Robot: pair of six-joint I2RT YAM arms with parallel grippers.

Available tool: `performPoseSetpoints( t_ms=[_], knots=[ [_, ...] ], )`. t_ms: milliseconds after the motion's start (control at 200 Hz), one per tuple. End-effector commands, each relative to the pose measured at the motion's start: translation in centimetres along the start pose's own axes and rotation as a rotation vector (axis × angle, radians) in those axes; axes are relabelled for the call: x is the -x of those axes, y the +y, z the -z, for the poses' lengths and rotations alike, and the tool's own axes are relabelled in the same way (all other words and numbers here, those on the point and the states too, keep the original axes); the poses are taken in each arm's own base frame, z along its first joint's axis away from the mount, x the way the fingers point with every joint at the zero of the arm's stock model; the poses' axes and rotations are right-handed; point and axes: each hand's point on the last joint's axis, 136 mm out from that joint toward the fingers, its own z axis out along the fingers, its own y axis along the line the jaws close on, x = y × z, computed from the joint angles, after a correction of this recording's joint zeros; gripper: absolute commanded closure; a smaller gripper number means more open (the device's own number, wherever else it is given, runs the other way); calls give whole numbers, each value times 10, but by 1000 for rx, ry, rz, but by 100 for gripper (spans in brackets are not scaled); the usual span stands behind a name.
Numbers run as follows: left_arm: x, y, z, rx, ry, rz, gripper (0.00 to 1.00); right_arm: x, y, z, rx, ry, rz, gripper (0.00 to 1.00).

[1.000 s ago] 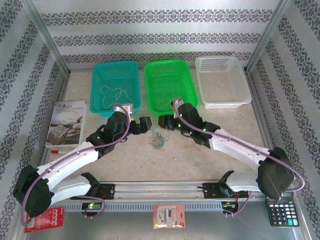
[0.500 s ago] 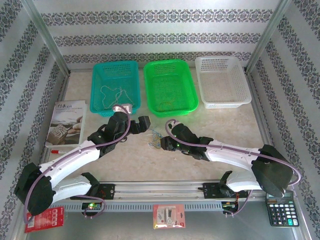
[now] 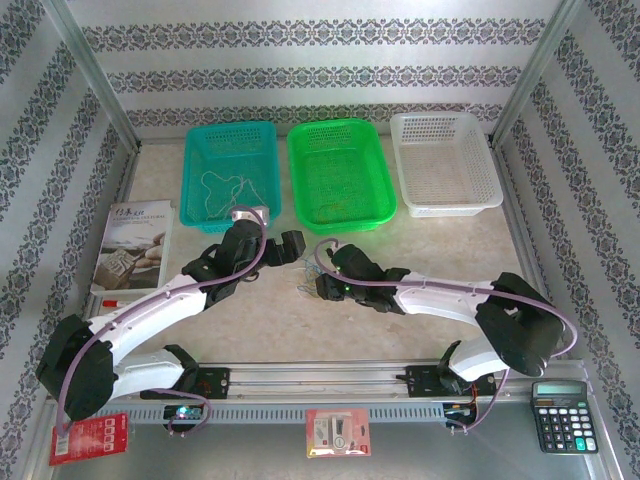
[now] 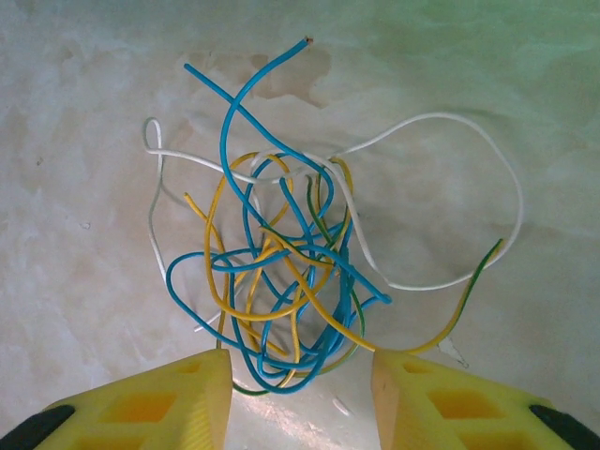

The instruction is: Untangle the cables

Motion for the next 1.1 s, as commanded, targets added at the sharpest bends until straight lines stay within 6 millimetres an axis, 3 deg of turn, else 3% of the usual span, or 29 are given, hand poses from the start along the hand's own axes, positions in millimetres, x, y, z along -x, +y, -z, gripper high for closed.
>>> performPoseSetpoints(
  t_ms=[0, 210, 495, 894, 984, 1094],
  knots=[
    [14, -10, -1, -42, -36, 36, 0, 14, 6, -4, 26, -24, 4, 57],
    [13, -11, -1, -48, -32, 40, 0, 14, 2, -13, 40, -5, -19, 66],
    [11, -10, -2, -48, -27, 37, 0, 9, -13, -4, 31, -13, -56, 100],
    [5, -9, -3, -43, 2, 24, 0, 17, -29, 32, 41, -95, -133, 100],
    [4, -3, -2, -20, 6, 22, 0, 22, -21, 31, 64, -93, -128, 73],
    [2, 3, -2, 11, 14, 28, 0, 29, -8, 21, 88, -75, -104, 55]
  ],
)
